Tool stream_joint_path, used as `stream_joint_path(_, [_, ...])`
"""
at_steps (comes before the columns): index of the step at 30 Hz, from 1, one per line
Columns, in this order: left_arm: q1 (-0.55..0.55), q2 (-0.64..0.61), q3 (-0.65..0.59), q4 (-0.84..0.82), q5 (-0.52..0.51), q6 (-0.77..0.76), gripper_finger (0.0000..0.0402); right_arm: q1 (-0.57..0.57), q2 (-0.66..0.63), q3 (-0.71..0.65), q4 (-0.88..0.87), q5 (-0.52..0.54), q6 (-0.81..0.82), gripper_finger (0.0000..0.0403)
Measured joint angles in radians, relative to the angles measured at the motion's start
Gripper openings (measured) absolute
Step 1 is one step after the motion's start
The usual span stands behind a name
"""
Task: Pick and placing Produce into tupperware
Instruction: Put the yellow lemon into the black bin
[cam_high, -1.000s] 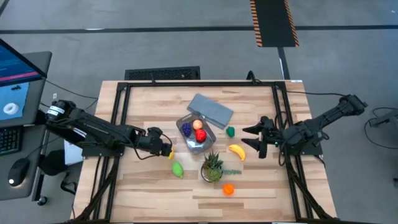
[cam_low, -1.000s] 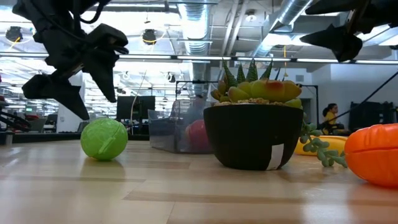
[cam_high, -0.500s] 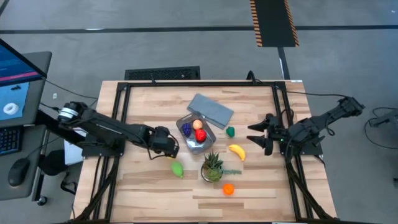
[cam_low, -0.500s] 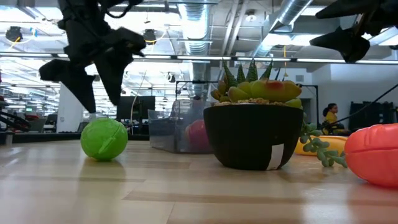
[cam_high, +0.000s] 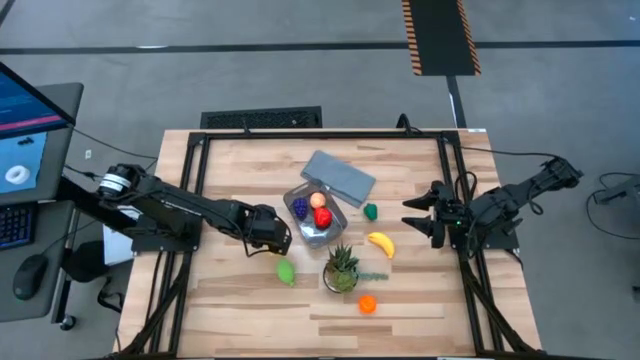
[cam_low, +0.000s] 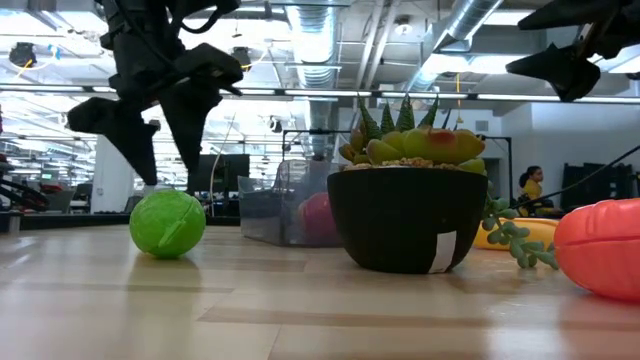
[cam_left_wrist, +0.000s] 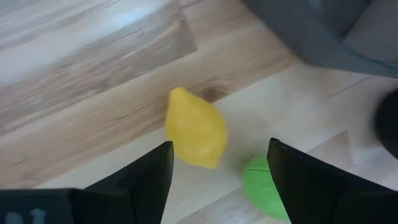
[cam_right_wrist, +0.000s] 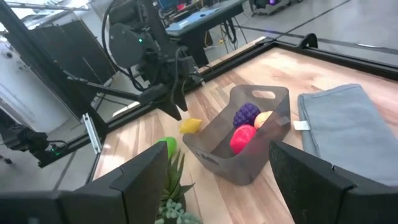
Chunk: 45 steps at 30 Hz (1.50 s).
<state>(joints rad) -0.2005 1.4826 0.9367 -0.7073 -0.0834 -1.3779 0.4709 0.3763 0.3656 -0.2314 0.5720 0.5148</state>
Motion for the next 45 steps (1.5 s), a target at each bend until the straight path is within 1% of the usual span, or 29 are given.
stream_joint_path(9, [-0.005, 0.0, 0.0, 0.017, -0.001, 0.019, 0.0248, 0.0, -0.005, 0.0, -0.003, -0.01, 0.0, 0.0301])
stream_joint_path(15, [-0.006, 0.0, 0.0, -0.001, -0.029, -0.009, 0.0251, 0.0, -0.005, 0.0, -0.001, -0.026, 0.003, 0.0301])
stream_joint_path(18, [-0.006, 0.0, 0.0, -0.001, -0.033, -0.008, 0.0266, 0.0, -0.005, 0.0, -0.001, -0.026, 0.006, 0.0301])
stream_joint_path(26, [-0.006, 0.0, -0.001, -0.039, -0.034, -0.006, 0.0326, 0.0, -0.005, 0.0, -0.001, -0.026, 0.006, 0.0301])
stream_joint_path(29, [-0.006, 0.0, -0.008, -0.046, -0.034, -0.008, 0.0337, 0.0, -0.005, 0.0, 0.0, -0.026, 0.003, 0.0301])
stream_joint_path(35, [0.008, 0.013, -0.037, -0.021, -0.009, -0.015, 0.0341, 0.0, -0.005, 0.0, 0.0, -0.026, 0.0, 0.0301])
stream_joint_path(37, [0.011, 0.016, -0.046, 0.023, -0.009, -0.019, 0.0341, 0.0, -0.005, 0.0, 0.0, -0.026, 0.0, 0.0301])
stream_joint_path(39, [0.011, 0.019, -0.046, 0.031, -0.009, -0.021, 0.0341, 0.0, -0.005, 0.0, 0.0, -0.026, 0.0, 0.0301])
stream_joint_path(45, [0.012, 0.083, -0.048, 0.075, 0.001, -0.019, 0.0341, 0.0, -0.005, 0.0, 0.001, -0.026, 0.0, 0.0301])
